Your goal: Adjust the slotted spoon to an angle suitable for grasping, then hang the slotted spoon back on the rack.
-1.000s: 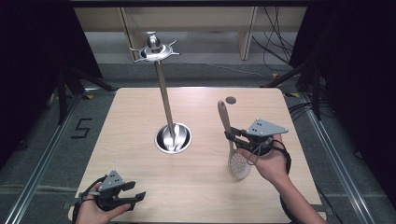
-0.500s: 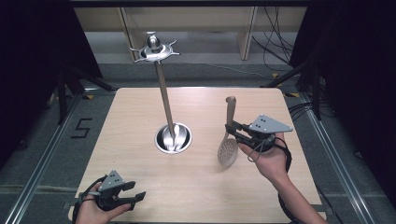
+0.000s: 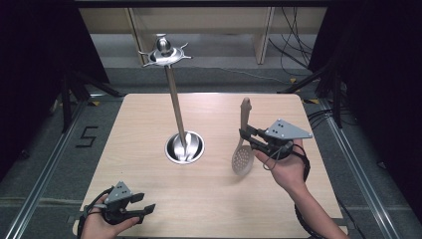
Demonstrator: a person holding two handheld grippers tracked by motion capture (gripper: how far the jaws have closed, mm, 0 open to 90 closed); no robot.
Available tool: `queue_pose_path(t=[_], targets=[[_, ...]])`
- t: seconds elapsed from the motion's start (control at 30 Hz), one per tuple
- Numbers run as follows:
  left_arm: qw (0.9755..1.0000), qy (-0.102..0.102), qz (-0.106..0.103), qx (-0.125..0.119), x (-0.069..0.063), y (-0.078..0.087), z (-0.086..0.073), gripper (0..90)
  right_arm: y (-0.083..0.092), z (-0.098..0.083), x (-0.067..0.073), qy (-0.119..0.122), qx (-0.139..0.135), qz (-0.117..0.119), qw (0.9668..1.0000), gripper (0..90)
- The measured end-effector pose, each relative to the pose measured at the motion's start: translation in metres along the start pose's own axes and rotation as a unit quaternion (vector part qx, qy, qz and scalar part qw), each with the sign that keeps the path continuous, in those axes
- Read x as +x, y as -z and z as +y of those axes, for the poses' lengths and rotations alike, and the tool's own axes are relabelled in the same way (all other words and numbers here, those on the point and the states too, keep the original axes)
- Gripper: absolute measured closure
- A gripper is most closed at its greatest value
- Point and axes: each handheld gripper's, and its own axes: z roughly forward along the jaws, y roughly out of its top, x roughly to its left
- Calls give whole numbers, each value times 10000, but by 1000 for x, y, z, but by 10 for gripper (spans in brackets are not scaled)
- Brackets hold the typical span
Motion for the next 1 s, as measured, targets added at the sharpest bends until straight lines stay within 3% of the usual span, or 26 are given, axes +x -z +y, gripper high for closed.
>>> queue_pose_path(t=[0.2, 0.23, 0.27, 0.37, 0.4, 0.43, 0.53, 0.6, 0.7, 0.73, 0.83, 0.9, 1.0], targets=[[10000, 5, -16, -40, 0, -1, 1, 409, -1, 5, -1, 59, -76, 17, 10000, 759], [10000, 2, -17, -52, 0, -1, 1, 409, -1, 7, 1, -33, -114, -58, 9999, 759], [9999, 104, -18, -76, -1, -2, 1, 409, -1, 7, 1, -33, -114, -58, 9999, 759], [10000, -17, -8, -60, 1, -2, 3, 409, -2, 12, 0, 42, -137, -7, 9999, 759], [10000, -17, -16, -52, 1, -2, 3, 409, -2, 13, 1, -48, -121, -40, 9999, 759], [9999, 88, -24, -74, -1, -2, 3, 409, -3, 14, 0, 17, -158, 6, 9999, 759], [10000, -63, -30, -23, 0, -2, 4, 409, -4, 16, 2, -2, -187, 22, 9998, 759], [10000, -36, -19, -53, -1, -3, 4, 408, -4, 16, 1, 65, -196, -28, 9998, 759], [10000, -50, -35, -69, -1, -3, 3, 408, -6, 15, 4, -37, -212, 91, 9997, 759], [10000, -35, -28, -65, -1, -2, 3, 408, -5, 16, 4, 5, -182, 2, 9998, 759], [9999, -51, -21, -101, -2, -1, 3, 408, -5, 16, 5, -26, -169, 30, 9998, 759], [10000, -54, -12, -26, -3, 1, 2, 408, -5, 17, 7, -31, -189, 45, 9998, 759], [9999, -25, -11, -154, -4, 0, 1, 409, -6, 18, 9, 35, -276, 98, 9996, 758]])
